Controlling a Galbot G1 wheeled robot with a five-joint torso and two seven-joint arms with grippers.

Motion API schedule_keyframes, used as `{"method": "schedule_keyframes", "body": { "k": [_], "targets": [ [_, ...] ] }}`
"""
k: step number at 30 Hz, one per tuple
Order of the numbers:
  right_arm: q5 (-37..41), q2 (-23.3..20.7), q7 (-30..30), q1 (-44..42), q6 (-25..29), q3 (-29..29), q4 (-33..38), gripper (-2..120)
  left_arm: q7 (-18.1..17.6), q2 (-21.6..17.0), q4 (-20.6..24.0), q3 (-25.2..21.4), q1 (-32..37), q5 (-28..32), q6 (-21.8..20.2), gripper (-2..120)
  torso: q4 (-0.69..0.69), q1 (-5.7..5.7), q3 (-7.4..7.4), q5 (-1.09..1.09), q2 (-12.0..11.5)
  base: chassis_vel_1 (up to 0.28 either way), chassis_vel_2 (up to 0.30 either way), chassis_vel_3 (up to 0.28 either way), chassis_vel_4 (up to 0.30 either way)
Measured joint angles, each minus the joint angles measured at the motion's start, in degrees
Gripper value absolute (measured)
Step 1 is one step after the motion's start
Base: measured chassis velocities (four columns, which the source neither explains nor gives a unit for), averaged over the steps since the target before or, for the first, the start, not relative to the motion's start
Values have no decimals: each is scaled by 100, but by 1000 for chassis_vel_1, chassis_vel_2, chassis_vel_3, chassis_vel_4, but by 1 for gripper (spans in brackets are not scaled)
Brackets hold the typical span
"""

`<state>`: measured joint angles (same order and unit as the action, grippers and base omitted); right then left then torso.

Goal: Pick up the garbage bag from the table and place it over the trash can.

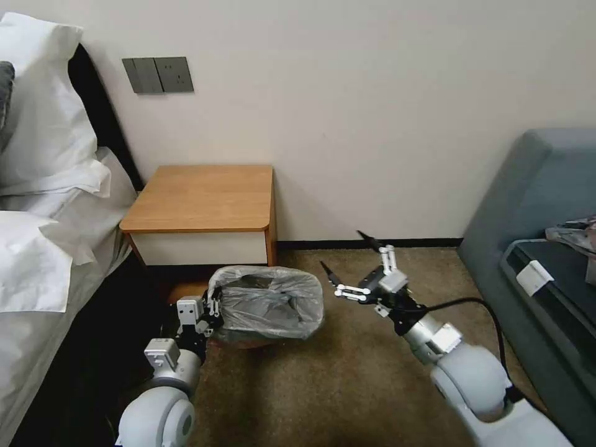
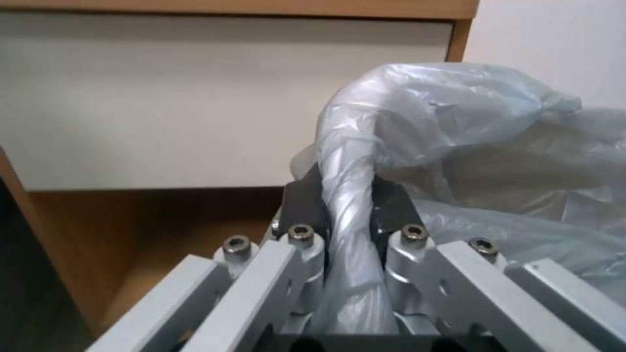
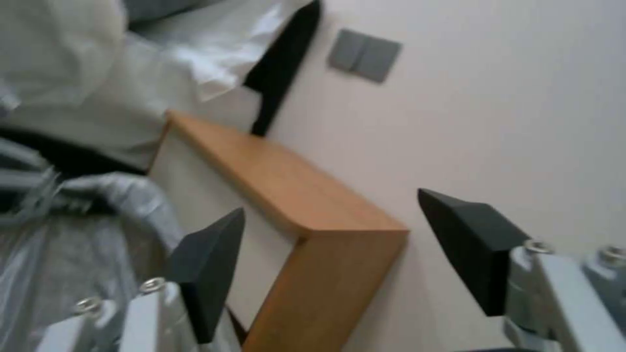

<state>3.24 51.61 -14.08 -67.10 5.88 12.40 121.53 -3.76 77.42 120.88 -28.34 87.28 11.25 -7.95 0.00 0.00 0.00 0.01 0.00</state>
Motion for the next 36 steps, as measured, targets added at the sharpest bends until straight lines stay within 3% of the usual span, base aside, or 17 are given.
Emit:
{"method": "schedule_keyframes", "body": {
  "k": [3, 5, 8, 13, 16, 18, 32, 36],
  "targets": [
    [-147, -405, -461, 569, -335, -361, -30, 58, -2, 24, 23, 37, 0, -222, 62, 6, -1, 0, 0, -1, 0, 0, 0, 0, 0],
    [-194, -463, -558, 693, -409, -454, -50, 54, -3, 35, 26, 47, -1, -261, 75, 6, 0, 0, 0, -1, 0, 0, 0, 0, 0],
    [-208, -637, -723, 1281, -909, -1069, -150, 41, -2, 90, 27, 90, -34, -379, 92, 6, 0, 0, 0, -1, 0, 0, 0, 0, 0],
    [66, -670, -736, 1997, -1555, -1949, -371, 21, -1, 130, -27, 98, -81, -468, 100, 6, -1, 0, 0, -1, 0, 0, 0, 0, 0],
    [165, -628, -739, 2268, -1751, -2248, -442, 14, -2, 131, -39, 99, -85, -485, 107, 6, -1, 0, 0, 0, 0, 0, 0, 0, 0],
    [228, -539, -745, 2614, -1947, -2589, -544, 2, -2, 132, -49, 99, -90, -485, 108, 6, 0, 0, 0, -2, 0, 0, 0, 0, 0],
    [682, 48, -683, 3968, -2422, -4232, -1639, 0, -3, 179, -72, 92, -85, -553, 120, 6, 0, 0, 0, -1, 0, 0, 0, 0, 0],
    [686, 122, -680, 4188, -2449, -4466, -1826, 0, -2, 181, -78, 94, -86, -573, 128, 6, -1, 0, 0, -2, 0, 0, 0, 0, 0]
  ]
}}
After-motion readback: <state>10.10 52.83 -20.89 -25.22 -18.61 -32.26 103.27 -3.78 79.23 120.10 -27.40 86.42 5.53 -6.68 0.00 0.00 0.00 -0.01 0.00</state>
